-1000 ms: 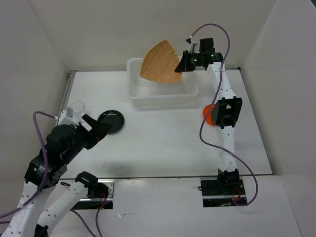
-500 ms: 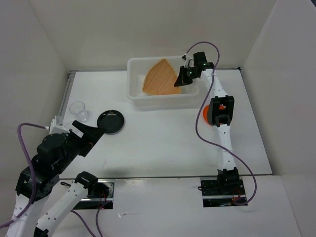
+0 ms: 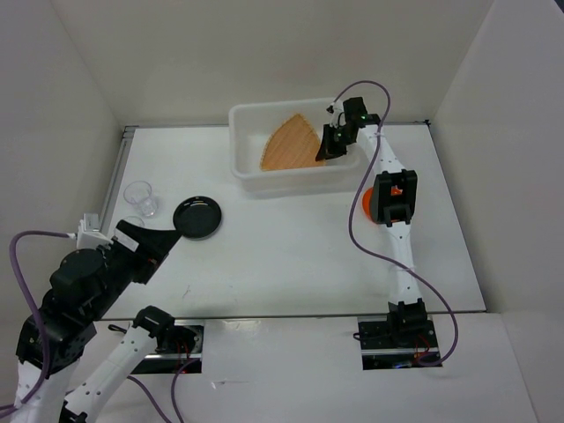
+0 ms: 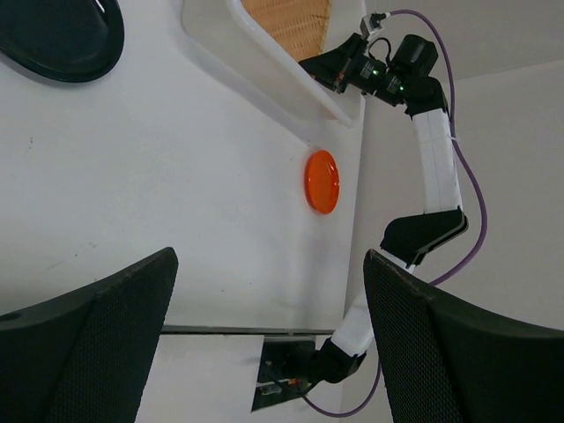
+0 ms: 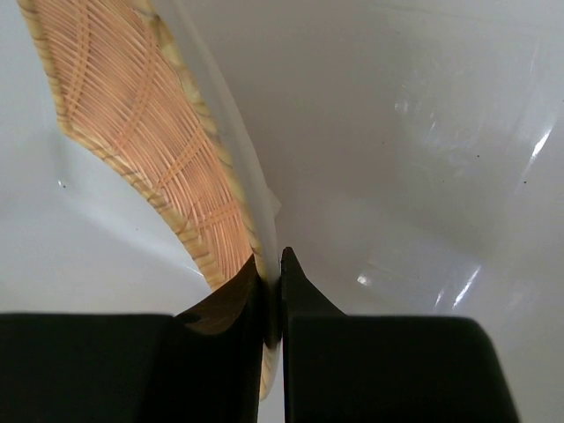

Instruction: Place the mixed dishes into the plastic bin

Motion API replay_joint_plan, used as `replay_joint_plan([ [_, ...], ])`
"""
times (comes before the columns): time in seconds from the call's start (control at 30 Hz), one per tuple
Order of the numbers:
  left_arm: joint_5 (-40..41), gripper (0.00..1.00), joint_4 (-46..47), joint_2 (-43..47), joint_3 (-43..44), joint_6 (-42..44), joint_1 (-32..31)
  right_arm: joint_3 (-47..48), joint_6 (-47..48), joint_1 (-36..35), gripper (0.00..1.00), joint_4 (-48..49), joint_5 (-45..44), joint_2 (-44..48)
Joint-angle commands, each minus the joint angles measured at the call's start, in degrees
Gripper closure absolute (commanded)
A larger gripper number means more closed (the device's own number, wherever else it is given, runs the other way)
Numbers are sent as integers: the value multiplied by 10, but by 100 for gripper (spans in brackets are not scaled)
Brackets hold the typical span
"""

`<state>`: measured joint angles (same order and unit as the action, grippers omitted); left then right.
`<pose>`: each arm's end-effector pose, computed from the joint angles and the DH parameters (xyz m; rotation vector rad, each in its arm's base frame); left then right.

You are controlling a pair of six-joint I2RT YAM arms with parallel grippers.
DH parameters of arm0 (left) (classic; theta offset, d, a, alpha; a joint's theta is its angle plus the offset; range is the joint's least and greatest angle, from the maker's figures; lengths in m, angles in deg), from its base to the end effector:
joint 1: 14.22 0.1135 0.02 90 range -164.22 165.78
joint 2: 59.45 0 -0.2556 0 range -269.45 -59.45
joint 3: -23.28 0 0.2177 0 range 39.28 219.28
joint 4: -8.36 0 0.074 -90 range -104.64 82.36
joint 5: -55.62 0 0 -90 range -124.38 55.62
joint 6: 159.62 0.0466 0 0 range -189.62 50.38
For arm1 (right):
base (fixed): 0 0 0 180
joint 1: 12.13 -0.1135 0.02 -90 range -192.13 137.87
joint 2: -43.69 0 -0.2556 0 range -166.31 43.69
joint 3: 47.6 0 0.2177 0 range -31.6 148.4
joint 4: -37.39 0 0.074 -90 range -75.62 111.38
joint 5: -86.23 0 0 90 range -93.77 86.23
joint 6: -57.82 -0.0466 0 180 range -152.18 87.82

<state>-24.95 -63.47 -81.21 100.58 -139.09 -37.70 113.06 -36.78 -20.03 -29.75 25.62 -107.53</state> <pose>0.0223 -0.0013 0.3541 -0.8788 1.7600 -0.9556 0.5119 0.0941 0.1754 -0.2661 2.5350 0.7427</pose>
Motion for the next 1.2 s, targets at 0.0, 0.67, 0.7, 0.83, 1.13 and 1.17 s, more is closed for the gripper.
replay_joint_plan([
  [0.0,9,8,19,13,-8,-11,3,-9,5,-4,97,11,-90,41],
  [0.67,14,8,24,60,-31,-22,3,-48,-13,-9,58,17,-295,102],
  [0.7,14,8,19,60,-31,-22,3,-54,-8,-9,53,17,-300,107],
  [0.83,14,8,13,73,-31,-27,3,-65,-8,-9,47,17,-317,112],
  [1.13,19,6,7,79,-31,-17,3,-16,-15,-9,26,11,-328,159],
  [1.17,19,6,1,73,-26,-11,3,-4,-21,-9,24,6,-316,184],
])
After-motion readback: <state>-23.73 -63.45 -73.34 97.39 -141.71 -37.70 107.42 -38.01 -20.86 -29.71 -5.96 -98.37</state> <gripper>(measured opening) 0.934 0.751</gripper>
